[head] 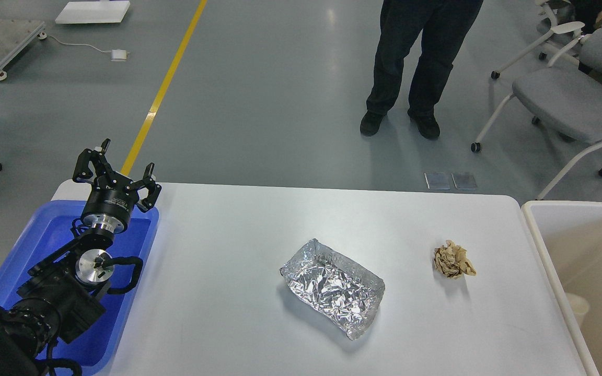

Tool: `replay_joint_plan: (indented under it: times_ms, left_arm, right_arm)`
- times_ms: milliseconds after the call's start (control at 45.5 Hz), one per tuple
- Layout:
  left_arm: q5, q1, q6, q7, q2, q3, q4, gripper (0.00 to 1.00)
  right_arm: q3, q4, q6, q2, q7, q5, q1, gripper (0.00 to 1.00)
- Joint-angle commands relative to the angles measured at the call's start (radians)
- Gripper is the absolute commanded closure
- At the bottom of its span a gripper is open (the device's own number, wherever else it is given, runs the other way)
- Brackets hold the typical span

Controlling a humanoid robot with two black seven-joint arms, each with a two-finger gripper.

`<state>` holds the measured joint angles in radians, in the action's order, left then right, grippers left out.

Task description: Tidy desktop

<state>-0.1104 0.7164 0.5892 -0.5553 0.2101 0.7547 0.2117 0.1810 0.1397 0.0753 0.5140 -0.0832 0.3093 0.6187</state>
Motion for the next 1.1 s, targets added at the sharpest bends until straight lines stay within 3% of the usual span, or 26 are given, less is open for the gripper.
replay_joint_plan:
  times_ms: [0,264,527,835,1077]
  left_arm:
    - [0.000,0.000,0.001,0.000,0.000,0.000,0.000,0.00]
    - [0.000,0.000,0.001,0.000,0.000,0.000,0.000,0.00]
    - [0.000,0.000,0.000,0.002,0.000,0.000,0.000,0.00]
    - [0.000,0.000,0.001,0.000,0.000,0.000,0.000,0.00]
    - [0.000,0.000,0.001,0.000,0.000,0.000,0.000,0.00]
  right_arm:
    - [0.000,0.005,-0.005,-0.006,0.000,-0.001,0.021,0.00]
    - [0.067,0.003,-0.005,0.014,0.000,0.005,0.088,0.00]
    - [0.334,0.024,-0.017,0.034,0.000,0.007,0.254,0.00]
    - [0.465,0.172,-0.041,0.014,-0.007,0.017,0.412,0.00]
    - [0.468,0.304,-0.161,-0.023,-0.006,0.017,0.427,0.00]
